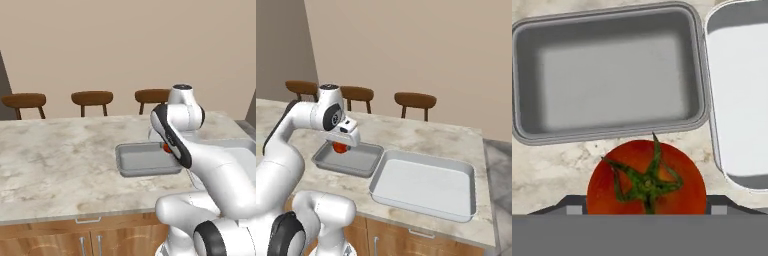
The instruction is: Place the cold items (kiwi and tomato) from the fridge in one tupperware on the dining counter. Place the warm items (hot dog and kebab skewer) in the stove area in another tupperware.
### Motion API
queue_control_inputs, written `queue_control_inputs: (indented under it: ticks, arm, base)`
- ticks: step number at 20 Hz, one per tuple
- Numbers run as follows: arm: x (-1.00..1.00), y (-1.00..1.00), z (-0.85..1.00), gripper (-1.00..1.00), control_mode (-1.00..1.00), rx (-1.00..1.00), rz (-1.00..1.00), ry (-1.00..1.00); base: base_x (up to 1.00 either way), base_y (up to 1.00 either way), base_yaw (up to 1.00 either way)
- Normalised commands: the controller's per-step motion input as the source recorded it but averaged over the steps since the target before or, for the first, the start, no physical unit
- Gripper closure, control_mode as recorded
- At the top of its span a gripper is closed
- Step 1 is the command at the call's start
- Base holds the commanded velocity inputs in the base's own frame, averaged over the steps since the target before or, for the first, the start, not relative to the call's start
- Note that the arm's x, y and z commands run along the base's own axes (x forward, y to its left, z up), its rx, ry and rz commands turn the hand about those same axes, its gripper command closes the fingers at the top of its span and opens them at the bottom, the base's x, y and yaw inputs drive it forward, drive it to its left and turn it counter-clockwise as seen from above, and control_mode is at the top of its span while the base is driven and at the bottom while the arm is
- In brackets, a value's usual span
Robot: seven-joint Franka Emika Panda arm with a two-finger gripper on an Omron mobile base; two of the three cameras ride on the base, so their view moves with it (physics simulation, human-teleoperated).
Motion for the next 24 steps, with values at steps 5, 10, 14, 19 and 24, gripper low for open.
queue_control_inputs:
  ticks: [5,10,14,19,24]
  arm:
    - [0.70,-0.06,-0.54,1.00,-1.00,0.00,0.02,0.13]
    - [0.58,-0.05,-0.55,1.00,-1.00,0.00,0.02,0.18]
    - [0.55,-0.04,-0.59,1.00,-1.00,0.00,0.01,0.12]
    - [0.56,-0.08,-0.55,1.00,-1.00,0.00,0.01,0.02]
    - [0.35,-0.04,-0.50,1.00,-1.00,0.00,0.00,0.01]
  base:
    - [0.00,0.00,0.00]
    - [0.00,0.00,0.00]
    - [0.00,0.00,0.00]
    - [0.00,0.00,0.00]
    - [0.00,0.00,0.00]
